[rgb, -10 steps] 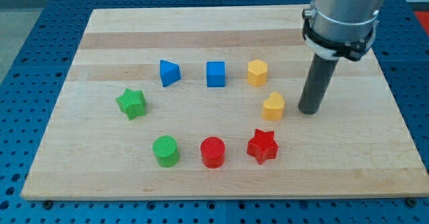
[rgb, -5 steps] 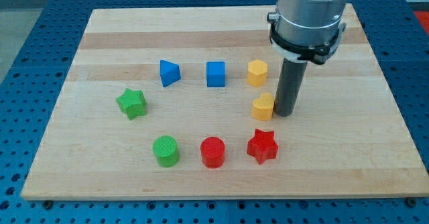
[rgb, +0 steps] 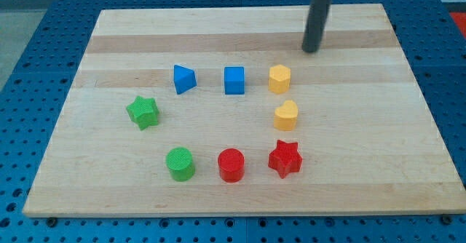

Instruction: Move the green star above the green circle

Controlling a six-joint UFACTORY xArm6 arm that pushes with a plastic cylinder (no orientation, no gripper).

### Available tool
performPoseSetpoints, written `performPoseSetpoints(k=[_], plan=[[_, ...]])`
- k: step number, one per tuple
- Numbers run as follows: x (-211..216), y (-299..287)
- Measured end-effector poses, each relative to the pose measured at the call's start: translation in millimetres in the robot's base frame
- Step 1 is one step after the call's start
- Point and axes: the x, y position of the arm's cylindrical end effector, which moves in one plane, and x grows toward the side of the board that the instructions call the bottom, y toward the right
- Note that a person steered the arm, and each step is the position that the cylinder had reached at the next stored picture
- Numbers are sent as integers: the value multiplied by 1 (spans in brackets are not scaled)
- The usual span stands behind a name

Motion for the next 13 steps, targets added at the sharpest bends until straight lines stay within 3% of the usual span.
performPoseSetpoints(k=[1, 2, 5, 6, 7, 10, 11, 12, 13], plan=[[-44, -43], [-56, -122], [-53, -383], [-35, -421], [60, -422], [95, -404], [115, -355], [117, -352], [149, -325]])
